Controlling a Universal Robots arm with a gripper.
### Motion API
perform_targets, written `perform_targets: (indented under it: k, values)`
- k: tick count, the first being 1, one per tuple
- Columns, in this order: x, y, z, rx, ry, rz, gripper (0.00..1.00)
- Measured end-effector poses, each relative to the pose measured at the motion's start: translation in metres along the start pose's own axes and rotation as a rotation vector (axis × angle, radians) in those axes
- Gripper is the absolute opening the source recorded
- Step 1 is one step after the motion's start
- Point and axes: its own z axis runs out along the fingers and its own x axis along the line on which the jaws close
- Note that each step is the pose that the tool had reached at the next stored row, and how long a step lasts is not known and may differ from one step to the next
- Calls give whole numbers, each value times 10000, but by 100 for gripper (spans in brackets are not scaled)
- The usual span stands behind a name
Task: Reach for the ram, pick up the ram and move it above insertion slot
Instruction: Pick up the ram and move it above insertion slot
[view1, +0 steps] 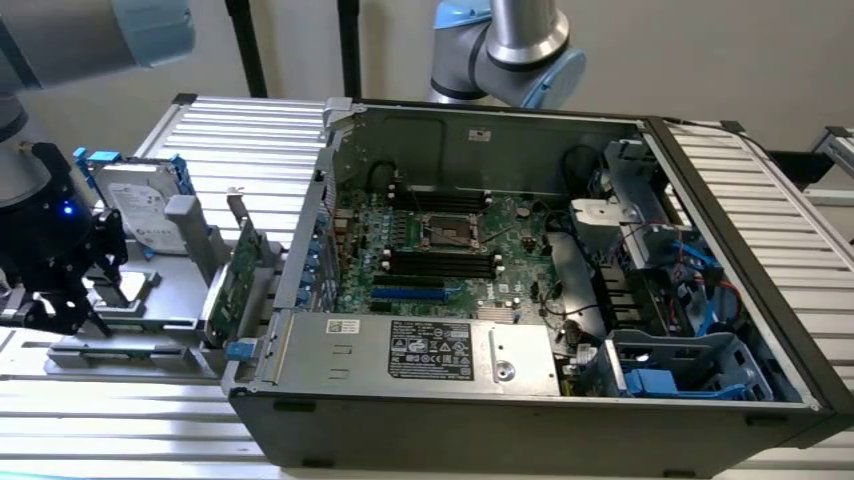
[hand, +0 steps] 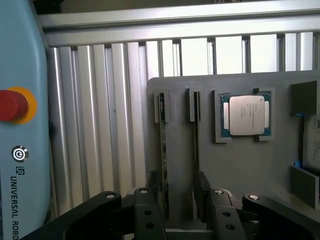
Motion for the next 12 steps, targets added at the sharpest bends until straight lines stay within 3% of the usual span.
perform_targets:
  k: [12]
  values:
    - [43,-6,204,-3,-2,-1,42]
